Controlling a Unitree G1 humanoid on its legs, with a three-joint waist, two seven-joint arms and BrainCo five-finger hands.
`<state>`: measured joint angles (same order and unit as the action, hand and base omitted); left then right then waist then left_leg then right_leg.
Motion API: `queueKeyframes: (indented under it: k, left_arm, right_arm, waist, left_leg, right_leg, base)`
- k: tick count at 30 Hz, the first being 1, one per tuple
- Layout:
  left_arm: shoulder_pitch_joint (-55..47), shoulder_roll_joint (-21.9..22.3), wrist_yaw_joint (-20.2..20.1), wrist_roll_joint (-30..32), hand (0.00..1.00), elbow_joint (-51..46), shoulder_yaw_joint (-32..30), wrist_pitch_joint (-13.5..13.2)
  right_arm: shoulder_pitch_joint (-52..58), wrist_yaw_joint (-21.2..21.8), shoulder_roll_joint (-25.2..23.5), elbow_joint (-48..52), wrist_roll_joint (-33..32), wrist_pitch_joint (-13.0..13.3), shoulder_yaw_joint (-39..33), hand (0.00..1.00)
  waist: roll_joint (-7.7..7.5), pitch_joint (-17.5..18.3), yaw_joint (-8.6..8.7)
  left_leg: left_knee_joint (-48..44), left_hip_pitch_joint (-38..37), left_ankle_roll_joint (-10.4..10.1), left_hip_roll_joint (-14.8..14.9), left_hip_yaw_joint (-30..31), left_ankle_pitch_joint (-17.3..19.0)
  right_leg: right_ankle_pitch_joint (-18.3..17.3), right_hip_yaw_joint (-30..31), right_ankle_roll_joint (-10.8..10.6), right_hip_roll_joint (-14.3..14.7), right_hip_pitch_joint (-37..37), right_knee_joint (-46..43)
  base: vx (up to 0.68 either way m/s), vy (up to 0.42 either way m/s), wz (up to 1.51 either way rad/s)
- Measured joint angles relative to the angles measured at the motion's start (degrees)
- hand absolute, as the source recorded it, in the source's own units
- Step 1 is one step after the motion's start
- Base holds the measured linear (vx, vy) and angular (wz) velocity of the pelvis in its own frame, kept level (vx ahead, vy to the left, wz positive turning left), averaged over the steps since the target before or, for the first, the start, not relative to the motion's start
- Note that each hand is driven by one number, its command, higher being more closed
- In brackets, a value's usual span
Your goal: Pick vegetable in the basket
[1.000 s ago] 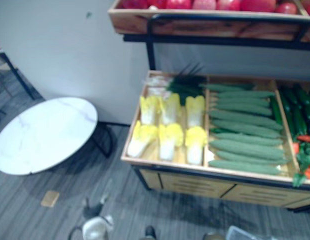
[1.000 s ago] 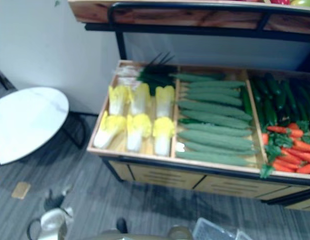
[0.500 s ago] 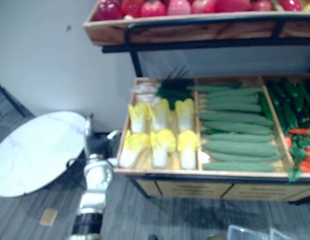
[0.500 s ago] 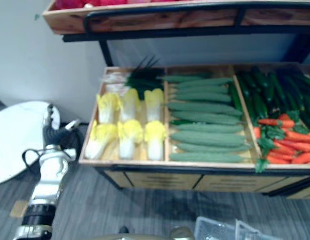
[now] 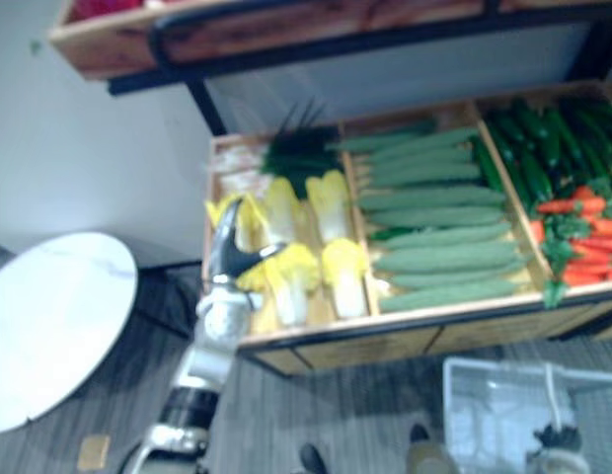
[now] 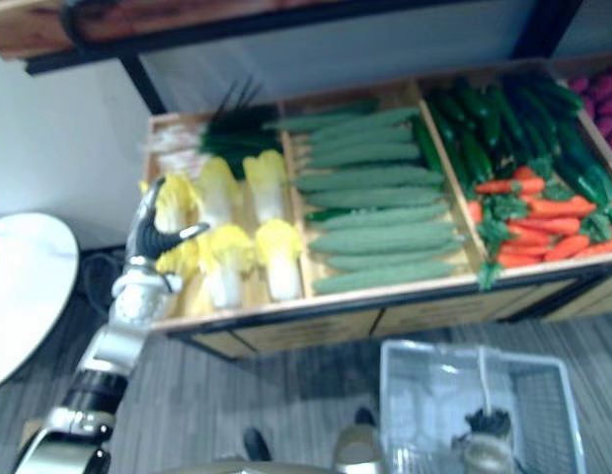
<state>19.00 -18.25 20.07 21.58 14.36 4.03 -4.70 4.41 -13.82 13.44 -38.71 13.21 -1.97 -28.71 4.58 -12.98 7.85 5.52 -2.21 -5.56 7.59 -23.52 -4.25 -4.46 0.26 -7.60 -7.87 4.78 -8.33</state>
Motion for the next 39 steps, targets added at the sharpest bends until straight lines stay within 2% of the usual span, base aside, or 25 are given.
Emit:
queueKeyframes:
  k: [5, 9, 15, 19, 27, 28, 33, 35, 39]
  left_arm:
    - [0.7, 1.3, 0.0, 2.2, 0.0, 2.9, 0.1, 2.7]
    - [1.7, 1.4, 0.1, 2.3, 0.0, 4.0, 0.1, 3.0]
    - [3.6, 2.5, 0.1, 3.6, 0.0, 7.2, 1.6, 4.9]
    - [6.1, 3.2, 0.4, 4.4, 0.0, 11.8, 2.7, 4.9]
    - [11.9, 3.6, 2.7, 4.4, 0.0, 18.0, 3.7, 4.9]
    - [12.8, 3.6, 2.8, 4.4, 1.0, 19.3, 3.8, 5.0]
    - [16.6, 4.7, 6.0, 4.5, 1.0, 23.5, 2.4, 5.2]
    - [17.7, 5.0, 6.4, 4.6, 1.0, 24.2, 2.2, 5.0]
    - [18.9, 5.7, 6.3, 6.0, 1.0, 25.1, 1.4, 4.9]
  right_arm:
    - [-2.1, -1.2, 1.3, 4.6, 0.3, 0.0, 0.4, 1.0]
    - [-2.6, -2.1, 1.3, 5.4, 0.3, 0.0, 1.1, 1.0]
    - [-2.8, -2.6, 1.1, 7.2, 0.2, 0.0, 2.1, 1.0]
    - [-2.6, -4.1, 1.0, 9.5, 0.2, -0.1, 2.1, 1.0]
    - [-2.0, -5.0, -0.6, 17.1, -0.8, -0.4, 3.0, 1.0]
    - [-2.1, -5.3, -0.6, 18.0, -0.9, -0.4, 3.6, 1.0]
    - [-2.9, -6.2, -0.6, 20.1, -0.9, -0.3, 5.0, 1.0]
    - [-3.6, -6.4, -0.6, 20.1, -0.9, -0.3, 5.1, 1.0]
    - [-4.6, -6.4, -0.6, 20.1, -2.1, -0.3, 6.4, 1.0]
  waist:
    - [0.26, -2.4, -0.04]
    - [0.26, -3.1, -0.2]
    - [0.46, -6.2, -0.33]
    - [0.72, -8.0, -0.24]
    - [0.7, -9.6, -0.28]
    - [0.66, -9.9, -0.25]
    - [0.59, -10.6, -0.84]
    - [0.75, -10.6, -1.68]
    - [0.64, -10.7, -1.98]
  left_leg:
    - [0.0, 1.5, 0.2, -0.4, -1.0, -0.2]
    - [0.0, 3.1, 0.5, -0.5, -1.0, -0.6]
    - [0.0, 3.6, 0.7, -0.9, -1.7, -0.8]
    - [0.0, 4.4, 0.8, -1.3, -2.7, -0.9]
    - [0.2, 7.2, 0.5, -2.0, -6.4, -0.3]
    - [0.2, 7.5, 0.6, -1.8, -7.5, -0.2]
    - [0.0, 8.3, 1.1, -1.9, -10.0, -0.6]
    - [0.0, 8.8, 0.9, -1.9, -10.5, -0.5]
    - [0.0, 8.9, 0.7, -1.5, -12.8, -0.3]
  right_leg:
    - [0.5, 0.8, -0.2, -0.3, 2.0, -0.3]
    - [0.5, 0.8, -0.2, -0.5, 3.9, -1.1]
    - [0.5, 1.6, -0.3, -0.9, 5.5, -2.7]
    - [0.3, 2.3, -0.6, -1.5, 7.5, -4.1]
    - [0.5, 5.1, -1.1, -2.4, 12.5, -5.8]
    - [0.6, 5.3, -1.2, -2.4, 12.8, -5.8]
    - [0.8, 6.7, -1.5, -2.4, 14.8, -6.0]
    - [0.8, 6.8, -1.5, -2.3, 15.5, -6.0]
    - [0.8, 6.8, -1.5, -2.5, 15.9, -6.3]
  base:
    - [-0.01, 0.011, -0.05]
    - [0.0, 0.003, 0.03]
    - [-0.01, 0.006, -0.04]
    - [-0.01, 0.012, -0.08]
    - [0.02, 0.011, -0.12]
    - [0.06, -0.018, -0.15]
    - [0.09, -0.019, -0.09]
    - [0.07, -0.037, -0.06]
    - [0.04, -0.038, 0.03]
